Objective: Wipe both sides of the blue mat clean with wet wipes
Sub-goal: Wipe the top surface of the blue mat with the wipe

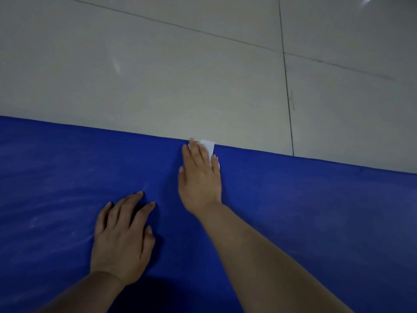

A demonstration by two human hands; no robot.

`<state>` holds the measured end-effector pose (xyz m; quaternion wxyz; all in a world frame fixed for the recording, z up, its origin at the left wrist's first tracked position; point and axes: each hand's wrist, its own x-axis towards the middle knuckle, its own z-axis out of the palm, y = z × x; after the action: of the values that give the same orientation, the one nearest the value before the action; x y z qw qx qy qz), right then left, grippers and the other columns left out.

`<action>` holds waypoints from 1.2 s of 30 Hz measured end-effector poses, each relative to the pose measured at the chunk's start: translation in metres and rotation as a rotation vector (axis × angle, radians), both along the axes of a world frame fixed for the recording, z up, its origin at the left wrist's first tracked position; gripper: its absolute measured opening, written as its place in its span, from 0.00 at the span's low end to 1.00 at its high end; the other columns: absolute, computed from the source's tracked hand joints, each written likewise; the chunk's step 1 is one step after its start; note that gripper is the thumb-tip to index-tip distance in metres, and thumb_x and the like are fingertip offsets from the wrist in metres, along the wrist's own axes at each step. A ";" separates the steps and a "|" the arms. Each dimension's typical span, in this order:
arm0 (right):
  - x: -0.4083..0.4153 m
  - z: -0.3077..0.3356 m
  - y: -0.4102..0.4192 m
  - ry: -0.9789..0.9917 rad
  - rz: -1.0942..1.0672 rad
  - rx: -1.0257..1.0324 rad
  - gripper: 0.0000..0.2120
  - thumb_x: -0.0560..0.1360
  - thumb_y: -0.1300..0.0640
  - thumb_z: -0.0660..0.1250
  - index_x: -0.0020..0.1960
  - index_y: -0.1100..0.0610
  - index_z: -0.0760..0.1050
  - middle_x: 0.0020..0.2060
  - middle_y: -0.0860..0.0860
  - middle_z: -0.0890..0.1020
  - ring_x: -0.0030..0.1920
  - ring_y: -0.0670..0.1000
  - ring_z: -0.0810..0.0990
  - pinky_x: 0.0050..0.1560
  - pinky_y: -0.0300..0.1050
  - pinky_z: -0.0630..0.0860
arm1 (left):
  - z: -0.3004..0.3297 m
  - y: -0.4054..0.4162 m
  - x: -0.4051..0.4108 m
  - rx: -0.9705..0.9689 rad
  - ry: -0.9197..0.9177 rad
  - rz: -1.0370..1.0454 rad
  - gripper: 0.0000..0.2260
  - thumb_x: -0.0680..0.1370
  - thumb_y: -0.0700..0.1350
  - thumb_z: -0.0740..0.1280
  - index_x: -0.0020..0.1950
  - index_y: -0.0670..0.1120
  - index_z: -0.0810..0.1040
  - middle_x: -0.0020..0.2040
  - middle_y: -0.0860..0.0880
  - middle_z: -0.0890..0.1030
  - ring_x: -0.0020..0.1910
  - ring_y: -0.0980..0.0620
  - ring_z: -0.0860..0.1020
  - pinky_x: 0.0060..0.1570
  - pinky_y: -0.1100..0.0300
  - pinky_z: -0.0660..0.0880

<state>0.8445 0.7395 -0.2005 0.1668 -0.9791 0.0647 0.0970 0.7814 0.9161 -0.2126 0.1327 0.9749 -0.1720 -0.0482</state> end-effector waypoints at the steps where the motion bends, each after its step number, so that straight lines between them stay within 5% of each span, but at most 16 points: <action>1: 0.001 -0.001 -0.013 -0.005 -0.016 -0.015 0.26 0.82 0.56 0.49 0.78 0.54 0.45 0.78 0.47 0.47 0.77 0.48 0.43 0.75 0.50 0.41 | 0.000 0.000 0.000 -0.002 0.006 0.002 0.21 0.73 0.48 0.54 0.59 0.43 0.78 0.65 0.43 0.72 0.63 0.42 0.69 0.70 0.46 0.53; 5: -0.008 -0.006 -0.090 -0.079 -0.321 -0.112 0.26 0.79 0.65 0.52 0.77 0.57 0.55 0.75 0.52 0.60 0.75 0.53 0.56 0.75 0.49 0.53 | 0.001 -0.001 0.001 -0.003 0.013 0.007 0.21 0.73 0.49 0.54 0.60 0.43 0.78 0.66 0.43 0.72 0.63 0.43 0.69 0.69 0.44 0.55; 8: -0.009 -0.002 -0.102 -0.052 -0.550 -0.036 0.27 0.77 0.70 0.53 0.75 0.57 0.60 0.74 0.52 0.62 0.75 0.53 0.57 0.75 0.48 0.54 | -0.001 0.000 0.000 0.003 0.016 0.006 0.21 0.73 0.49 0.54 0.60 0.43 0.78 0.66 0.43 0.72 0.64 0.42 0.69 0.69 0.44 0.56; 11: 0.005 0.003 -0.063 -0.110 -0.422 -0.002 0.28 0.73 0.71 0.52 0.72 0.58 0.61 0.69 0.54 0.64 0.70 0.56 0.62 0.69 0.48 0.62 | 0.000 -0.001 0.000 0.008 0.018 0.011 0.22 0.73 0.49 0.54 0.59 0.42 0.79 0.66 0.42 0.72 0.64 0.42 0.69 0.70 0.45 0.54; 15: 0.006 0.000 -0.019 -0.071 -0.035 0.117 0.33 0.76 0.72 0.54 0.77 0.53 0.54 0.76 0.47 0.56 0.76 0.48 0.51 0.74 0.40 0.44 | 0.001 -0.002 0.000 0.018 0.023 0.013 0.22 0.73 0.49 0.53 0.60 0.42 0.79 0.65 0.42 0.73 0.64 0.42 0.69 0.69 0.44 0.54; 19: -0.004 0.001 -0.062 -0.169 -0.231 0.074 0.26 0.75 0.70 0.58 0.71 0.57 0.67 0.70 0.54 0.68 0.69 0.57 0.66 0.68 0.49 0.63 | 0.000 -0.002 0.000 0.023 0.012 0.009 0.22 0.73 0.49 0.54 0.60 0.42 0.78 0.65 0.42 0.73 0.64 0.42 0.69 0.69 0.44 0.54; 22: 0.000 0.000 -0.068 -0.085 -0.446 0.047 0.25 0.76 0.67 0.58 0.73 0.59 0.63 0.72 0.57 0.64 0.72 0.56 0.60 0.71 0.50 0.57 | -0.002 -0.001 0.000 0.028 0.004 0.002 0.22 0.73 0.49 0.54 0.60 0.43 0.78 0.66 0.42 0.72 0.64 0.42 0.69 0.69 0.45 0.54; 25: 0.015 0.002 -0.008 -0.127 -0.193 -0.007 0.26 0.74 0.66 0.57 0.71 0.57 0.61 0.68 0.55 0.66 0.65 0.56 0.66 0.62 0.48 0.64 | -0.002 0.000 0.000 0.023 -0.007 -0.001 0.22 0.73 0.49 0.54 0.60 0.43 0.77 0.65 0.42 0.72 0.64 0.41 0.69 0.69 0.43 0.55; 27: 0.020 0.003 0.032 -0.134 0.073 0.094 0.30 0.73 0.67 0.60 0.73 0.55 0.60 0.71 0.54 0.62 0.68 0.55 0.62 0.66 0.48 0.60 | -0.002 0.000 0.000 0.017 -0.019 -0.004 0.21 0.73 0.49 0.54 0.60 0.43 0.76 0.65 0.41 0.72 0.64 0.41 0.69 0.68 0.43 0.56; 30: 0.017 0.007 0.050 -0.031 0.278 0.101 0.34 0.76 0.63 0.61 0.77 0.55 0.51 0.78 0.51 0.48 0.76 0.52 0.44 0.75 0.48 0.40 | -0.003 0.000 0.001 0.010 -0.036 -0.010 0.21 0.73 0.49 0.54 0.61 0.43 0.74 0.65 0.41 0.71 0.64 0.41 0.68 0.68 0.43 0.56; 36: 0.010 0.000 -0.006 -0.014 -0.187 -0.028 0.34 0.77 0.64 0.56 0.78 0.56 0.44 0.78 0.49 0.44 0.77 0.50 0.41 0.75 0.47 0.40 | -0.001 -0.001 0.000 -0.011 -0.028 0.001 0.21 0.73 0.49 0.54 0.59 0.42 0.78 0.65 0.41 0.73 0.64 0.41 0.69 0.69 0.44 0.54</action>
<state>0.8540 0.7339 -0.2006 0.1619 -0.9717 0.1560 0.0732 0.7813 0.9147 -0.2136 0.1354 0.9749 -0.1738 -0.0335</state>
